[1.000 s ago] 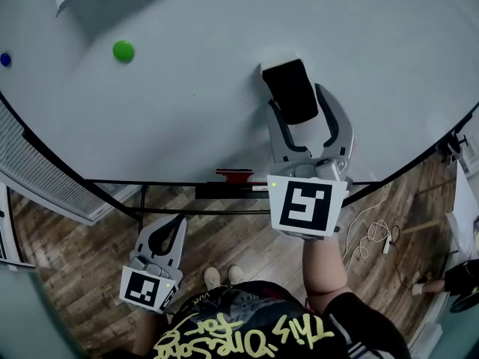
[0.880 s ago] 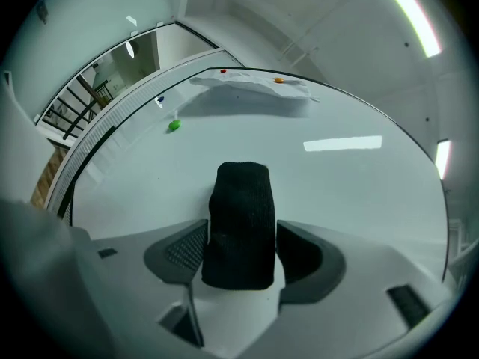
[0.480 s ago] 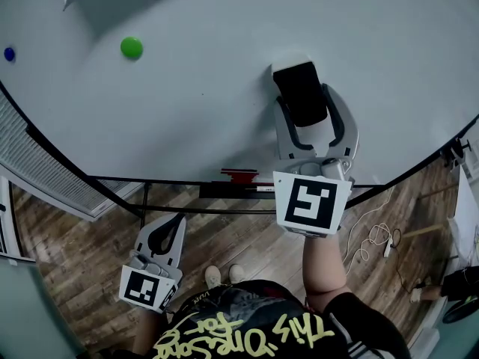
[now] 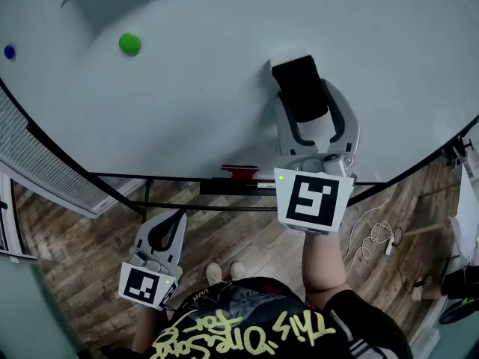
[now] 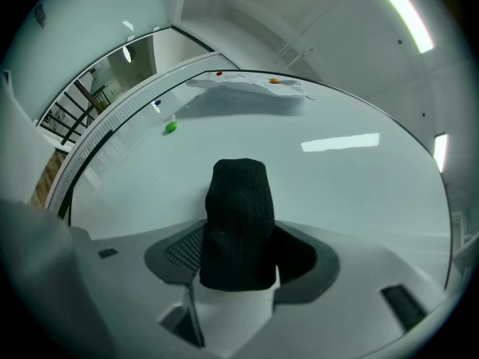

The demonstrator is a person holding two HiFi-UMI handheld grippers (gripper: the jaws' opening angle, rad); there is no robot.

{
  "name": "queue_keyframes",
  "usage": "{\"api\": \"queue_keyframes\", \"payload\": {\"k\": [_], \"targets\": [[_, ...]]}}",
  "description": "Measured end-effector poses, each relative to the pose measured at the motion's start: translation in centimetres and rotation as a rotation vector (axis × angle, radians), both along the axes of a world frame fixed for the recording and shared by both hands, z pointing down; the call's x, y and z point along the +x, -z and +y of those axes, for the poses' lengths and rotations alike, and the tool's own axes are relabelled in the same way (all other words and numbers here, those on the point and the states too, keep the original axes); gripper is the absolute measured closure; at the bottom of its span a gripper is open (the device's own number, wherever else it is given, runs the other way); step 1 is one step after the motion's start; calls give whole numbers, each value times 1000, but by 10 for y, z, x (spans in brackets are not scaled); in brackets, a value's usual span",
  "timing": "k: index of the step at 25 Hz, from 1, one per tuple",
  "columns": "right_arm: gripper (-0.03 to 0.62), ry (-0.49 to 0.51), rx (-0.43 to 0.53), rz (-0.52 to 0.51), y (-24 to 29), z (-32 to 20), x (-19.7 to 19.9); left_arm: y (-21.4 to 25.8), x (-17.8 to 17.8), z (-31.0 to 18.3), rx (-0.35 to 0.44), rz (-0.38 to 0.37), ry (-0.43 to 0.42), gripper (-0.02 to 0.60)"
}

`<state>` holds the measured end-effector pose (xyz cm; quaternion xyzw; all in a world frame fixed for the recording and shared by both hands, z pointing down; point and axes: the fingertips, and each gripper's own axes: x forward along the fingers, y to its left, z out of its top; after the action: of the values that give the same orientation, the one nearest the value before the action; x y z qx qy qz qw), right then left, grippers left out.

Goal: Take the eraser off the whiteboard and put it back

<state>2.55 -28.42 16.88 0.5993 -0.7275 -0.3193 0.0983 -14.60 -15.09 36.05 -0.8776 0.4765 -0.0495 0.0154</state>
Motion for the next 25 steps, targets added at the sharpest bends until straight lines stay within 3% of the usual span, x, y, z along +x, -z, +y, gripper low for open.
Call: {"api": "queue_keyframes", "payload": {"k": [13,25], "targets": [[332,13,-5,12,-3,-1,-1,1,-1,1,4,1,9,575],[333,55,-13,-41,-2,1,-3,6,-4,4,9,3,16,574]]}}
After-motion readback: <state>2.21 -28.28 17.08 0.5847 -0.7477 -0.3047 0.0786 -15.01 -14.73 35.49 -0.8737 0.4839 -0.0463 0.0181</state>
